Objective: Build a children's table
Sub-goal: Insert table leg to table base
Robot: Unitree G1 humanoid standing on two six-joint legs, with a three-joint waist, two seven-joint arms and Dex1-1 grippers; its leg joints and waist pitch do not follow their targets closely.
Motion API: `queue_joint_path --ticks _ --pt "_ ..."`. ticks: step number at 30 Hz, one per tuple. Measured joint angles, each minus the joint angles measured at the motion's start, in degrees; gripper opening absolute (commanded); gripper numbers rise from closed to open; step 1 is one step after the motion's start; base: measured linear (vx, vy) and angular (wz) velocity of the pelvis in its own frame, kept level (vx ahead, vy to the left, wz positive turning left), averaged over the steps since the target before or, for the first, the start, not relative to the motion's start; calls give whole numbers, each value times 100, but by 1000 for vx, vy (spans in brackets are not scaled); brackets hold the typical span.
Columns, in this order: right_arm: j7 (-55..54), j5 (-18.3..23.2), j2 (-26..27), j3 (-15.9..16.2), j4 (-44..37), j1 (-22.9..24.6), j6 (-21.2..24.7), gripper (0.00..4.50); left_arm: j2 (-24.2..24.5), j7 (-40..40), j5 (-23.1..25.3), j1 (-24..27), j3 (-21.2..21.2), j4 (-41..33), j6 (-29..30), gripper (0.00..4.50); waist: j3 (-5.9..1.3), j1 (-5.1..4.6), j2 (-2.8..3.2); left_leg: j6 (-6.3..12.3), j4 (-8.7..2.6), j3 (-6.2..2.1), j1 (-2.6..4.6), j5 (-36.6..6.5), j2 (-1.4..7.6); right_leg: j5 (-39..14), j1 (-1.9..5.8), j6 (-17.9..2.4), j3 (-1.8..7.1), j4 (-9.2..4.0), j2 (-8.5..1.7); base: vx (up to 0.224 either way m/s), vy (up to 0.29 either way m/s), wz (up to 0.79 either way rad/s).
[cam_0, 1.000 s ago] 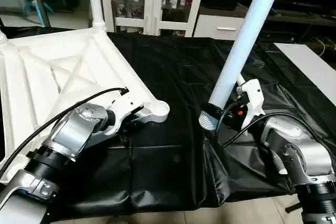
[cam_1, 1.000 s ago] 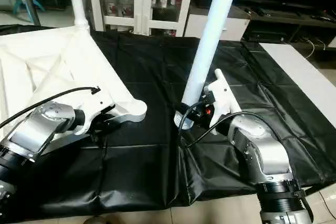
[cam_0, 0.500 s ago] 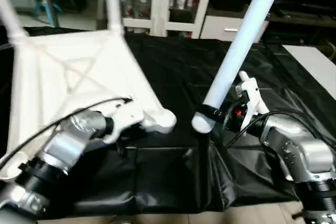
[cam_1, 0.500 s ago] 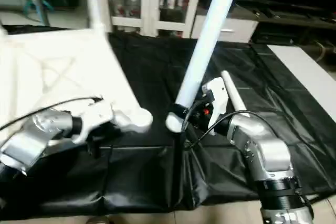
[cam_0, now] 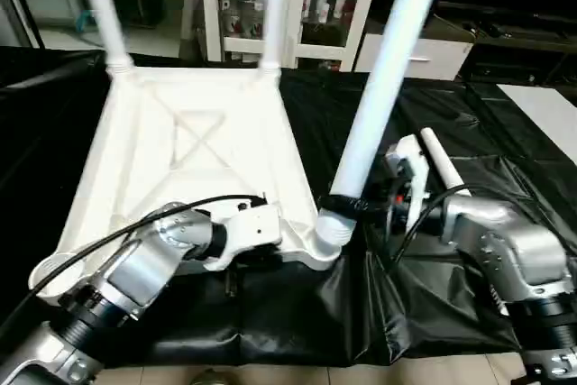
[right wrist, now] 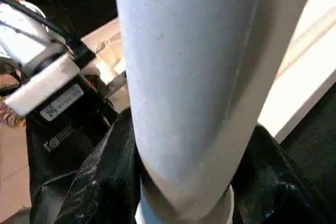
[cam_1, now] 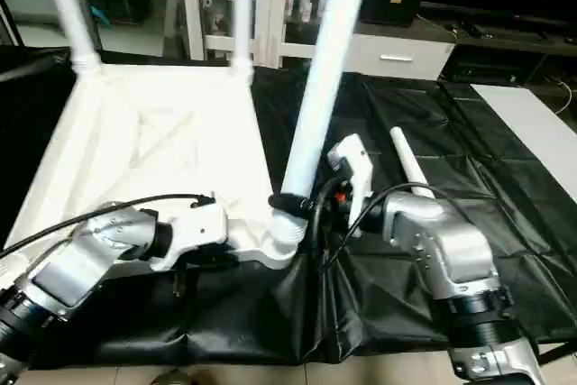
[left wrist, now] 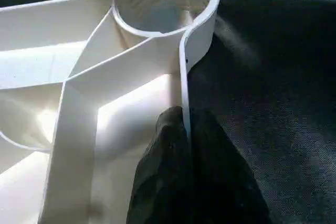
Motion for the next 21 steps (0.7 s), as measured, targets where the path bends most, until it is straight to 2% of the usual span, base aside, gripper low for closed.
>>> queue_joint_path --ticks 8,21 --pt "34 -231 34 265 323 -173 -51 188 -32 -15 70 0 10 0 0 0 -8 -5 -20 0 -4 0 -5 0 -1 -1 1 2 1 -1 0 0 0 0" --pt "187 -413 105 448 711 -338 -174 188 -80 -65 161 -9 45 30 0 0 -12 -13 -34 0 -7 0 -11 0 -1 -2 2 3 2 -7 0 0 0 0"
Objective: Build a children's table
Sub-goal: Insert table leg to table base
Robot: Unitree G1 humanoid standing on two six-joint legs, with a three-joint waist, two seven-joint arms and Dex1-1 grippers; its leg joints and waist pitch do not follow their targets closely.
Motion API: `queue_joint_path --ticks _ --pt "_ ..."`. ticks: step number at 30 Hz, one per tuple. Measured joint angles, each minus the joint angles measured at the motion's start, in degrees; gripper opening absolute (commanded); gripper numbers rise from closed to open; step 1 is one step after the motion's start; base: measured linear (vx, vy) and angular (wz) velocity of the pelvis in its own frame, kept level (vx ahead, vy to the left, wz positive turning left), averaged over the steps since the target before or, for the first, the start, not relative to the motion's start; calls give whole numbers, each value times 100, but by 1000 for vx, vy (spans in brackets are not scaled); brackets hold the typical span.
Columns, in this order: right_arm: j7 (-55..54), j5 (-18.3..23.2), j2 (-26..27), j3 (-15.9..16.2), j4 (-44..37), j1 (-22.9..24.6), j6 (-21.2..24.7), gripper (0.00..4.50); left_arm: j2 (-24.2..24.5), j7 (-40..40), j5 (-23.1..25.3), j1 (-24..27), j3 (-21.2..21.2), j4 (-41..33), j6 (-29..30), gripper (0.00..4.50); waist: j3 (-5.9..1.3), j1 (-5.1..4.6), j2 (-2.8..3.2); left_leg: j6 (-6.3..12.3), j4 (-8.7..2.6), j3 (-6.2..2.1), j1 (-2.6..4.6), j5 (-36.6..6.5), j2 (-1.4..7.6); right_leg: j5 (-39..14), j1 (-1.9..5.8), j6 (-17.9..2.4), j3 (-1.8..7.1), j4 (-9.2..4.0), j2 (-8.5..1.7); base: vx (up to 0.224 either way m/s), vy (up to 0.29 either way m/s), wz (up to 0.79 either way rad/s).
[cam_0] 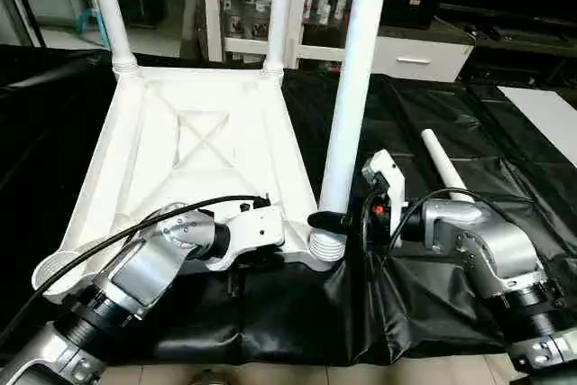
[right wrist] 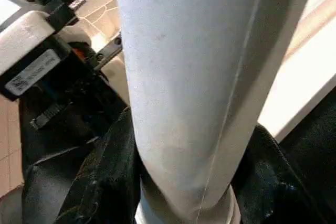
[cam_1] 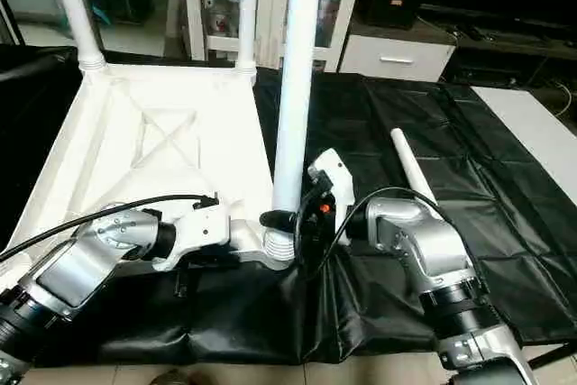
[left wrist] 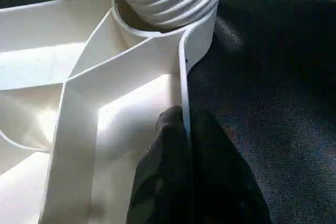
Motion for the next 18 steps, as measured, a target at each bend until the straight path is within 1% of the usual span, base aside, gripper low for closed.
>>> queue_joint_path --ticks 6,11,14,18 --pt "-95 -52 134 -15 248 -27 -153 188 -12 -33 14 -2 12 13 1 0 -9 -4 -20 0 -6 0 1 0 0 0 1 0 -1 -1 0 0 0 0" --pt "-134 -57 221 -40 417 -27 -301 188 -21 -30 68 -1 24 40 5 0 -26 -31 -56 0 -12 -2 4 0 0 0 0 1 -3 -5 2 0 0 0" --pt "-204 -39 275 -147 422 51 -319 188 -43 -4 116 1 26 41 6 0 -26 -48 -68 0 -22 -4 4 0 0 -1 2 1 -8 -40 2 0 0 0" --pt "-338 58 376 -359 343 333 -457 188 -77 46 129 -2 31 54 6 0 -29 -72 -70 0 -32 -3 6 0 -9 -1 6 1 -3 -88 1 0 0 0"
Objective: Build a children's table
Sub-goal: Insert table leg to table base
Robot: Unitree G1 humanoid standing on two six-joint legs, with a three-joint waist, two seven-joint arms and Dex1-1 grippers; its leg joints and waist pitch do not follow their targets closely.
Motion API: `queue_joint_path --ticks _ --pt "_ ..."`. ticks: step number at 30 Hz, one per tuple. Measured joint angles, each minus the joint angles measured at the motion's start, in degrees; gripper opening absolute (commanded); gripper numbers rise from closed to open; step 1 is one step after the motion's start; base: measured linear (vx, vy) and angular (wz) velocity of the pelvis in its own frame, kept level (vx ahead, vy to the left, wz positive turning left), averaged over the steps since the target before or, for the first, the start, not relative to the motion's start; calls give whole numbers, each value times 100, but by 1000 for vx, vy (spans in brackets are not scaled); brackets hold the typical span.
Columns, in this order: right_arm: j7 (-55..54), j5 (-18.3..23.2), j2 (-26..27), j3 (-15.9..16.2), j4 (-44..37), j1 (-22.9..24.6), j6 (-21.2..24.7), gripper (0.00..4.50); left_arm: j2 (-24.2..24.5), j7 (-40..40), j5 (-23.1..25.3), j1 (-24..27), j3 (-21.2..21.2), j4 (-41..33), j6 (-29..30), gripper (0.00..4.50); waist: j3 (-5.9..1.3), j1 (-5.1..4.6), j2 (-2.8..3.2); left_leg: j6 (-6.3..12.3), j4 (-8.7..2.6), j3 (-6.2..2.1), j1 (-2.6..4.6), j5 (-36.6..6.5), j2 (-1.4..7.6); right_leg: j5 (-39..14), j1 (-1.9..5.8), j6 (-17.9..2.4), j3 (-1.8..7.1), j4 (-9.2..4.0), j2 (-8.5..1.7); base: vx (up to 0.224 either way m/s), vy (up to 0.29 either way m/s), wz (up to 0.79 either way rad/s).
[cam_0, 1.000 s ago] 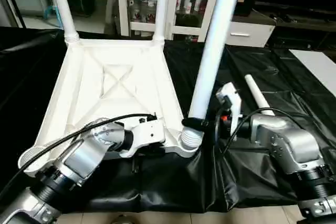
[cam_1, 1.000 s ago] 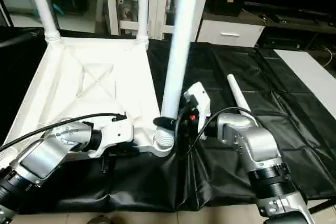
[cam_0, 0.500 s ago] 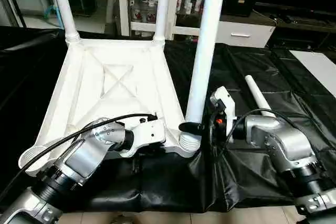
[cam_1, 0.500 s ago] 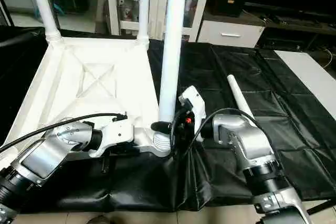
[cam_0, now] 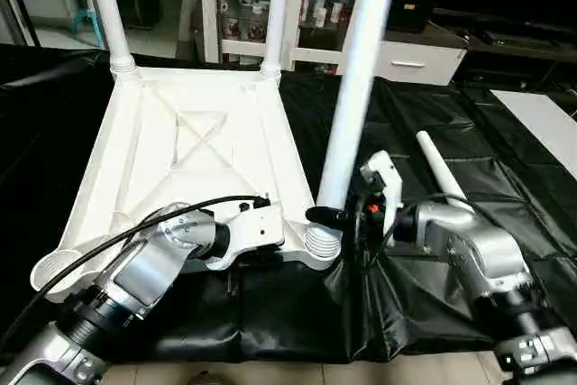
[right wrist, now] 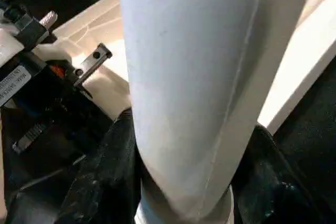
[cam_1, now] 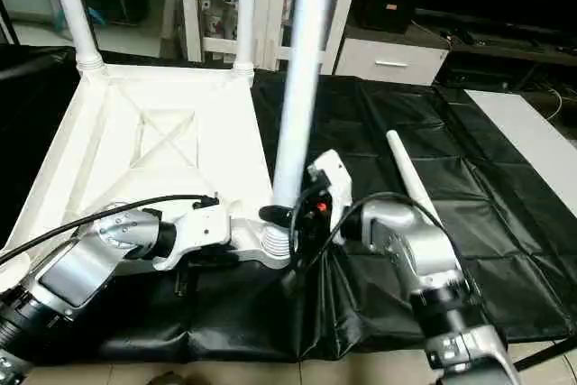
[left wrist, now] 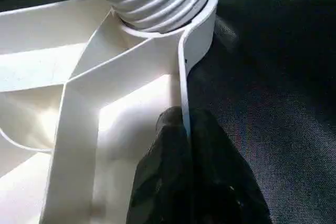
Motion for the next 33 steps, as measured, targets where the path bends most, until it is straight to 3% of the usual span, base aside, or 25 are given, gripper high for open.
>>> queue_joint_path --ticks 7,13,15,22,25,33 --pt "-255 159 237 -389 -77 511 -364 187 -209 38 40 -89 32 279 -6 0 -15 -8 37 2 -7 0 9 -2 -13 -9 33 14 10 -23 -5 0 0 0" --pt "-428 174 412 -557 -83 717 -633 187 -306 111 86 -165 30 457 -7 0 -13 -76 52 2 -87 -8 8 -2 -17 -9 87 15 -58 -205 -23 0 0 0" --pt "-481 204 433 -560 -85 791 -746 187 -339 129 102 -186 30 505 -7 0 -13 -89 52 2 -88 -7 9 -2 -28 -9 95 15 -123 -229 -87 0 0 0" --pt "-467 83 454 -528 -110 981 -1129 187 -403 196 117 -217 33 608 -10 0 -10 -119 57 15 -115 -9 14 -10 -83 -12 96 19 -189 -295 -170 0 0 0" --pt "-463 25 447 -482 -124 1015 -1245 187 -410 199 126 -217 35 614 -10 0 4 -148 85 28 -125 -31 20 -19 -70 -13 148 21 -301 -377 -200 0 0 0" --pt "-350 -284 215 -174 -225 979 -1444 187 -397 191 133 -213 34 658 -21 0 29 -254 127 74 -140 -35 27 -48 -74 -16 217 24 -342 -477 -207 0 0 0"
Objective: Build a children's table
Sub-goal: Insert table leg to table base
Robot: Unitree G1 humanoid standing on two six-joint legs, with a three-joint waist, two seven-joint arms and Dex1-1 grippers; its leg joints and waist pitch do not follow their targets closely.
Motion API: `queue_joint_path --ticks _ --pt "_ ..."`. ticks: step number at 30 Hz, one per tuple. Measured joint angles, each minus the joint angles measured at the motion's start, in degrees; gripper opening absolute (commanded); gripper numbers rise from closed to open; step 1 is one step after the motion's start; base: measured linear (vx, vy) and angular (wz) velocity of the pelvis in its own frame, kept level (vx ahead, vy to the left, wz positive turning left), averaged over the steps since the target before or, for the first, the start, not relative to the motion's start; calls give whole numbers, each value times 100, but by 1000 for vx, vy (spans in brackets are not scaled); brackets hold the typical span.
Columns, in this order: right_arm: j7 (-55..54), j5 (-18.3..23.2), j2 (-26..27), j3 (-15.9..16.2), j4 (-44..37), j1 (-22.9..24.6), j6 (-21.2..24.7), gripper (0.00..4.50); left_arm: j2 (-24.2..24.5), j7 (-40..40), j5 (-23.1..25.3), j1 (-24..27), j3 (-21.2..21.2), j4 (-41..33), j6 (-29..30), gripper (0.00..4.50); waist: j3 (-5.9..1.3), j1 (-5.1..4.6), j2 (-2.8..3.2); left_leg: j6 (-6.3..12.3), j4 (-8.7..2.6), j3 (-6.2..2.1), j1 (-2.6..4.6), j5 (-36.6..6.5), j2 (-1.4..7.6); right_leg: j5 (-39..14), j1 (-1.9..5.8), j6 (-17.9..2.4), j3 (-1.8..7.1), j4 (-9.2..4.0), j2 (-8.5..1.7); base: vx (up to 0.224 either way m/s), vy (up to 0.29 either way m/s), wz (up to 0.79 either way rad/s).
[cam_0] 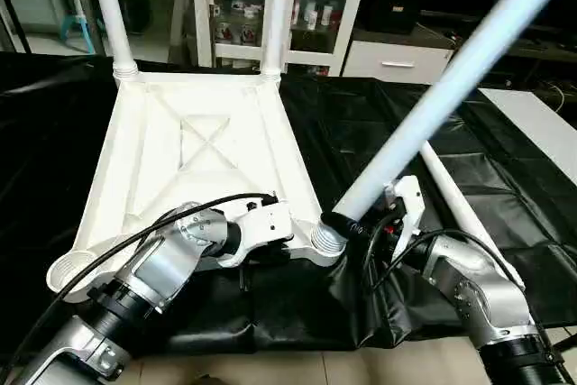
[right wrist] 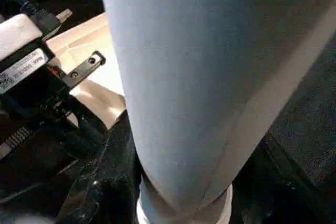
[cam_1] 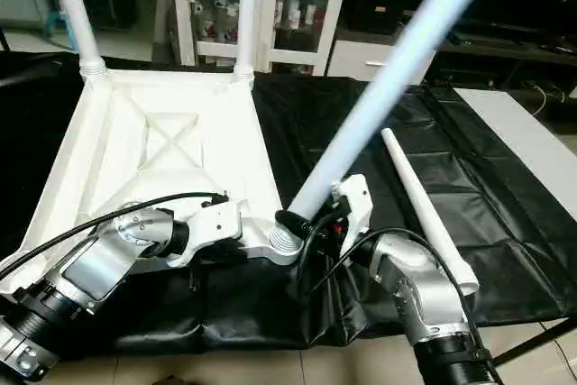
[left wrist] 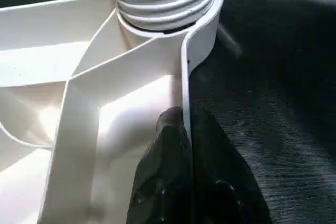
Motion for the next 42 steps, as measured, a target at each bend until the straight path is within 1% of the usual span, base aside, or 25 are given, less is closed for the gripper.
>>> queue_joint_path --ticks 2,3,4,5,6,7,8,9,10,11,12,13,14,16,17,25,29,31,33,34,35,36,40,41,42 --pt "33 -67 -43 62 6 -53 -8 187 5 0 2 0 0 11 -13 0 11 -21 14 1 -10 -7 0 -1 7 -32 19 3 -70 -6 -17 -29 -3 3" --pt "72 -106 -83 96 19 -93 -10 187 5 0 7 -2 0 17 -25 0 34 -23 34 1 -50 3 -20 -1 27 -161 77 -17 -86 79 -3 -57 -6 5" --pt "97 -129 -115 122 17 -117 -15 187 6 -8 16 -19 -10 28 -39 0 64 39 30 1 -108 79 -29 0 32 -444 47 -132 -63 394 3 -65 -43 29" --pt "180 -129 -212 124 15 -111 -28 187 -37 -9 50 -52 -43 51 -71 0 48 203 -144 0 -192 376 -13 0 41 -689 61 -221 136 829 20 72 -156 37" --pt "259 -135 -292 136 29 -189 -24 187 -57 8 76 -57 -13 43 -151 0 17 279 -357 -10 -56 435 0 -40 29 -643 7 26 297 856 31 72 -156 37" --pt "311 -143 -337 149 43 -230 -15 187 -72 29 77 -44 -8 39 -198 0 0 357 -312 73 132 247 33 -111 29 -627 -66 35 322 890 34 129 -132 -10" --pt "336 -162 -337 186 64 -245 -26 187 -59 23 26 -10 3 43 -199 0 -59 411 -209 93 297 -153 86 -82 -23 -614 -44 26 224 895 64 91 0 -22" --pt "322 -184 -310 165 67 -239 -105 187 -59 26 7 -37 10 37 -167 0 -108 374 -105 -94 234 -197 94 -47 -1 -549 -58 8 166 867 66 91 0 -22" --pt "322 -228 -328 174 73 -226 -176 187 -69 47 18 -41 16 29 -155 0 -113 326 -125 -78 188 -152 103 -28 9 -441 -73 -9 216 817 108 0 0 0" --pt "320 -313 -336 245 76 -245 -216 186 -64 48 26 -40 15 16 -145 0 -123 296 -150 -77 157 -101 114 -9 37 -360 -67 -39 264 786 139 0 0 0" --pt "296 -390 -335 306 91 -249 -290 186 -69 50 36 -34 14 20 -143 0 -122 266 -153 -77 155 -83 122 -9 62 -349 -51 -53 270 770 161 0 0 0" --pt "267 -463 -318 354 118 -254 -366 186 -68 58 51 -27 14 39 -142 0 -117 250 -143 -78 137 -82 126 -11 84 -347 -39 -48 270 723 193 0 0 0" --pt "233 -501 -297 391 147 -252 -423 186 -53 61 64 -25 14 55 -141 0 -120 229 -150 -78 96 -85 152 -11 87 -355 -32 -31 271 678 208 0 0 0" --pt "160 -514 -240 392 192 -254 -446 186 -54 83 80 -25 14 78 -141 0 -120 209 -156 -78 38 -83 173 -11 85 -356 -28 -31 268 634 213 0 0 0" --pt "103 -523 -206 392 206 -256 -448 186 -56 109 79 -25 16 108 -148 0 -123 197 -147 -78 11 -83 176 -11 84 -355 -21 -31 266 599 216 0 0 0" --pt "58 -531 -142 380 394 -345 -589 186 -65 177 86 -34 34 174 -216 0 -109 167 -110 -78 4 -76 169 -11 83 -341 -17 -29 269 522 216 0 0 0" --pt "-133 -575 -56 358 511 -430 -656 186 -132 276 88 -61 88 280 -190 0 -106 154 -104 -77 4 -66 174 -11 83 -319 -21 -36 273 503 216 0 0 0" --pt "-490 -612 116 328 678 -554 -673 186 -307 438 85 -115 187 426 -90 0 -105 133 -106 -78 3 -67 177 -11 83 -319 -28 -36 273 502 216 0 0 0" --pt "-1074 -740 360 260 943 -766 -679 186 -553 761 78 -255 340 701 84 0 -94 45 -103 -78 4 -73 173 -11 81 -319 -43 -35 266 483 215 0 0 0" --pt "-1315 -767 464 205 1068 -866 -681 186 -656 918 77 -300 421 800 145 0 -82 9 -87 -77 3 -78 167 -11 80 -319 -41 -35 260 468 213 0 0 0" --pt "-1577 -804 554 149 1176 -964 -687 186 -800 1096 72 -355 482 884 224 0 -76 -21 -78 -77 3 -85 142 -11 78 -319 -41 -35 249 444 210 0 0 0" --pt "-1772 -815 626 119 1305 -1054 -711 186 -888 1218 64 -400 528 958 280 0 -75 -36 -76 -77 -1 -92 127 -11 78 -319 -48 -36 242 429 209 0 0 0" --pt "-2804 -914 1026 -45 1965 -1549 -796 186 -1375 1836 23 -704 749 1433 592 0 -72 -108 -97 -78 13 -84 87 -10 79 -293 -70 -77 244 407 211 0 0 0" --pt "-3151 -928 1162 -125 2199 -1724 -839 186 -1567 2055 11 -796 830 1583 657 0 -68 -121 -108 -77 19 -67 83 -10 79 -254 -79 -98 256 405 208 0 0 0" --pt "-3623 -926 1346 -293 2544 -1957 -921 186 -1803 2348 -6 -967 930 1880 721 0 -66 -128 -115 -77 35 -63 78 -9 78 -222 -86 -87 263 409 207 0 0 0"
